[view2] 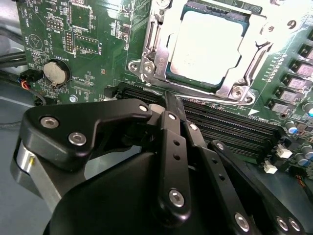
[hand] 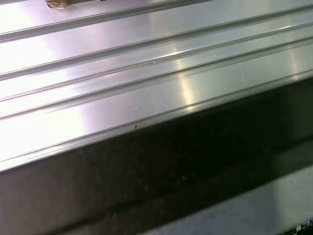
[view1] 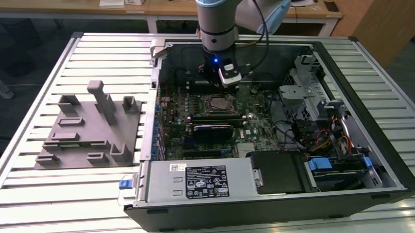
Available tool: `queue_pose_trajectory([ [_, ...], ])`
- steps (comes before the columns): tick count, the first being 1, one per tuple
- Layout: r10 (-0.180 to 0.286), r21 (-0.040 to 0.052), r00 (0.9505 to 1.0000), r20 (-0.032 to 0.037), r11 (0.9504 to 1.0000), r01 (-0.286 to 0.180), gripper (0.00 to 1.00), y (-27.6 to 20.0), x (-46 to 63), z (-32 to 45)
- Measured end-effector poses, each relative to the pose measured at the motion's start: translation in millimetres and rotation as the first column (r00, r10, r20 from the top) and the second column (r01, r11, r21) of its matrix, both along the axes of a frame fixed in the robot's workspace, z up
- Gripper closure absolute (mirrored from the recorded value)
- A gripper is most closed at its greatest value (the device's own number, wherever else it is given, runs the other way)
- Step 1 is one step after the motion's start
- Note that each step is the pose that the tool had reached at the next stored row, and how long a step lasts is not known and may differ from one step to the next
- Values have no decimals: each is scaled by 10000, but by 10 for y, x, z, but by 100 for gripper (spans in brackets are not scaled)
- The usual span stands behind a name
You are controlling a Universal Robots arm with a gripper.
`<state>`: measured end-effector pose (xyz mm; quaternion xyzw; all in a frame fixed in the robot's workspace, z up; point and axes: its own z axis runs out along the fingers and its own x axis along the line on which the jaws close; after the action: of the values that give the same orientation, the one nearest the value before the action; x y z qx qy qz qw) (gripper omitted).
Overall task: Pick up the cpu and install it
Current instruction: 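Install the first cpu locking lever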
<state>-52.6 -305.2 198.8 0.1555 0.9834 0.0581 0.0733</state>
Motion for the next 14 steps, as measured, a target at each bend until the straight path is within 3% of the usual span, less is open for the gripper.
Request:
queue_pose_trajectory([
  [1, -2, 1, 10000, 18, 10000, 2, 89, 0, -1, -2],
  [5, -1, 1, 9998, 211, 10000, 1, 89, 0, -24, -7],
  [7, -1, 1, 9997, 246, 10000, 1, 89, 0, -52, -8],
  [14, -1, -12, 9997, 264, 10000, 1, 89, -1, -65, -15],
])
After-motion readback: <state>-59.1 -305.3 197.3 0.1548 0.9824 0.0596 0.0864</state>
